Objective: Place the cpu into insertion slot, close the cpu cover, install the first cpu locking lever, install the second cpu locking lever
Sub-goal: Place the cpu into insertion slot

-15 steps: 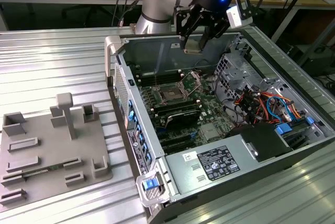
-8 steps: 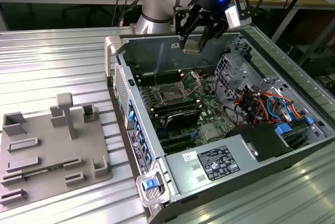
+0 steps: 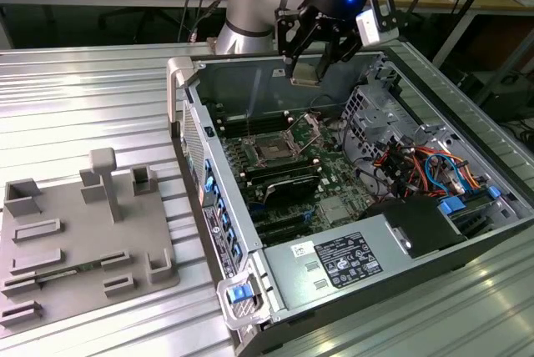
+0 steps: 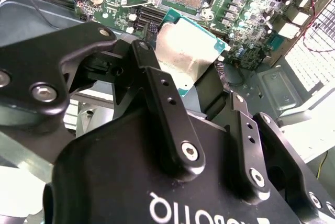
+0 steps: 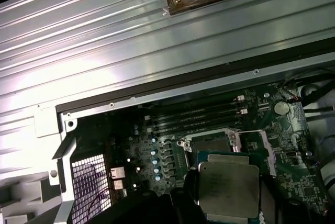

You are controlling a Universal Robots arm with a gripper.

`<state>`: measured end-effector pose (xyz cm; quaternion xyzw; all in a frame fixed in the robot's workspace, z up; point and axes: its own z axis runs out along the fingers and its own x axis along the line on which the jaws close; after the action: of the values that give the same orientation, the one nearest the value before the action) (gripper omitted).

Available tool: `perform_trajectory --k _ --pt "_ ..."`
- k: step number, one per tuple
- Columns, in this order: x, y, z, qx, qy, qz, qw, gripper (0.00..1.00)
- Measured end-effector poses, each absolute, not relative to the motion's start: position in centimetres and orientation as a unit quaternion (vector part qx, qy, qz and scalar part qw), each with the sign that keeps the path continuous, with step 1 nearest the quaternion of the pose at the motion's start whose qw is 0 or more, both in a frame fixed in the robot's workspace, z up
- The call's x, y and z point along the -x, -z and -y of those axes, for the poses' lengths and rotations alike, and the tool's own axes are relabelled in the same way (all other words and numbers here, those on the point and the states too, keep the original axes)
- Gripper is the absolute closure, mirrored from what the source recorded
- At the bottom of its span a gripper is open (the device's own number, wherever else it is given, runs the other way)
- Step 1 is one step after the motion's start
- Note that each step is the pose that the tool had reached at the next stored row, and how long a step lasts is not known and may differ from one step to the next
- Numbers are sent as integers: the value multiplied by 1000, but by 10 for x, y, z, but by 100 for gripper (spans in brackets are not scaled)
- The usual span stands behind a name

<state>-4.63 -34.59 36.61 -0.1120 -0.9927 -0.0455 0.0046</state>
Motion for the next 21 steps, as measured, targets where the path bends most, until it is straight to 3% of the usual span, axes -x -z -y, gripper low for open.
perform_trajectory --k 21 --pt "49 -366 346 159 46 986 2 45"
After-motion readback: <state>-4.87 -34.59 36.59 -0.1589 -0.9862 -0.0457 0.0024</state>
